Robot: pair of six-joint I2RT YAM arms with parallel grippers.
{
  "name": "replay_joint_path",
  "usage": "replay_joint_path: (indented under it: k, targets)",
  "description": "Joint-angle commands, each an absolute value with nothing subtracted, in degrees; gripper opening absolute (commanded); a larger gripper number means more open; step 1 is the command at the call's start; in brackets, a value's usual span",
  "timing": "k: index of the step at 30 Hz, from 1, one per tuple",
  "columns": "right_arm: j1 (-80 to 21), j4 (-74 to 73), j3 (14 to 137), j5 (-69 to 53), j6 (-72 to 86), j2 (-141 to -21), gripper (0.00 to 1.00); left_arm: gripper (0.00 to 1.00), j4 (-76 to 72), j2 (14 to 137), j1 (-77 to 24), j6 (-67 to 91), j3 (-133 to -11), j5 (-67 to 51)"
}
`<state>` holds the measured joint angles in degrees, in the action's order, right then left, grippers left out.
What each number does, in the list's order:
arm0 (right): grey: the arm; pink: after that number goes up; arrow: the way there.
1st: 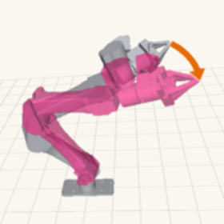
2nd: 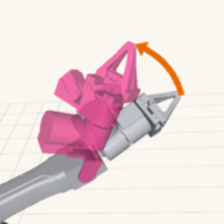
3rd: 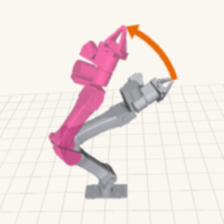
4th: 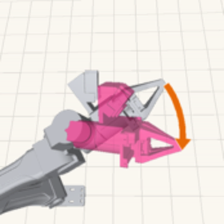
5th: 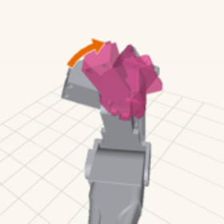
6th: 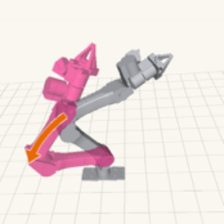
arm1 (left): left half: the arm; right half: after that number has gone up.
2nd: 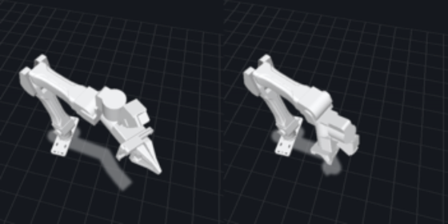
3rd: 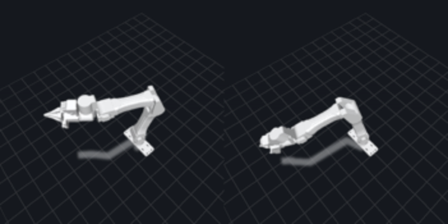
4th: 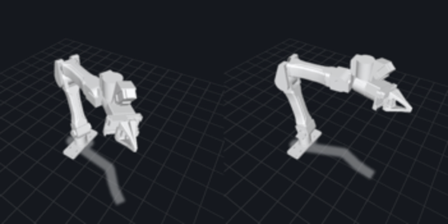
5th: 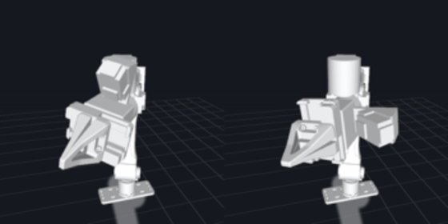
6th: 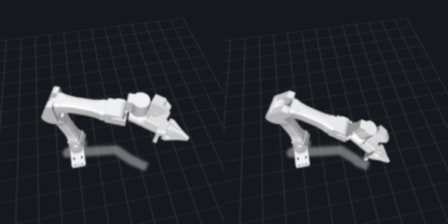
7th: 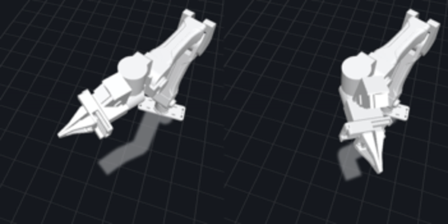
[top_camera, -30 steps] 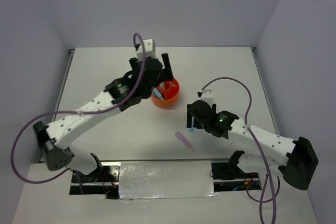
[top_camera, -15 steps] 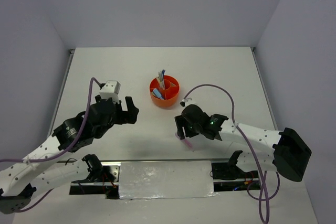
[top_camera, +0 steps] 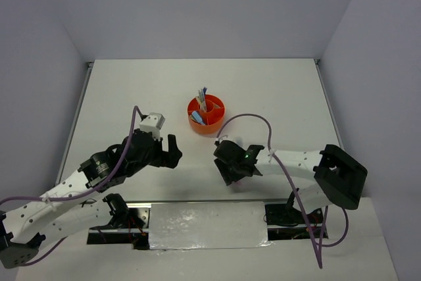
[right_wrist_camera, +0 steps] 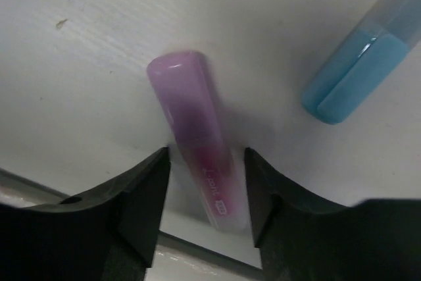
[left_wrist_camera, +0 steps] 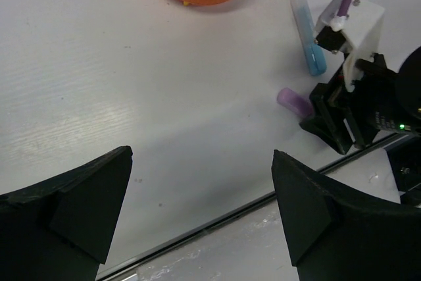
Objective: Sort the stationery into containers
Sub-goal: Pick up the pen from the corner of the board.
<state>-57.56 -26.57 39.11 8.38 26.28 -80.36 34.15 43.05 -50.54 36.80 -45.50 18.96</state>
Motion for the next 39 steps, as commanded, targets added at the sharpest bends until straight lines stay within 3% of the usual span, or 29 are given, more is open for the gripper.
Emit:
replay_joint_path:
  k: [1, 4, 6, 10, 16, 22, 31, 39]
  targets:
    - [-57.9, -29.0, 41.2, 11.2, 28.3, -84.2, 0.53, 0.99, 29.2, 43.3, -50.4, 38.9, -45.7, 16.6]
    - [-58.4, -27.3, 41.1, 10.7, 28.1, -85.3, 0.34, 0.99, 28.1, 43.4, -50.4, 40.4, -44.8, 16.5]
    - [-59.3, -26.3, 41.5, 11.6, 28.2, -84.6, 0.26, 0.99, 25.9, 43.3, -50.4, 42.2, -42.6, 15.1]
    - [-60.4, -23.3, 41.0, 11.3, 28.1, -80.3, 0.15, 0.99, 19.8, 43.2, -50.4, 45.6, -40.1, 11.3]
    - [-62.1, -10.0, 35.0, 9.8, 30.5, -62.9, 0.01, 0.99, 4.8, 42.4, -50.4, 50.9, -34.5, 3.4]
    - [-65.6, -1.7, 29.0, 10.5, 28.0, -48.0, 0.00, 0.99, -9.3, 45.3, -50.8, 51.7, -33.1, -3.9]
    - [-73.8, -7.5, 32.5, 24.1, 26.4, -45.3, 0.00, 0.91, -7.1, 56.0, -52.7, 50.5, -41.6, -3.6]
    - [-75.5, -9.5, 35.0, 29.4, 27.1, -46.2, 0.00, 0.63, -6.1, 60.7, -54.4, 50.1, -42.7, -3.6]
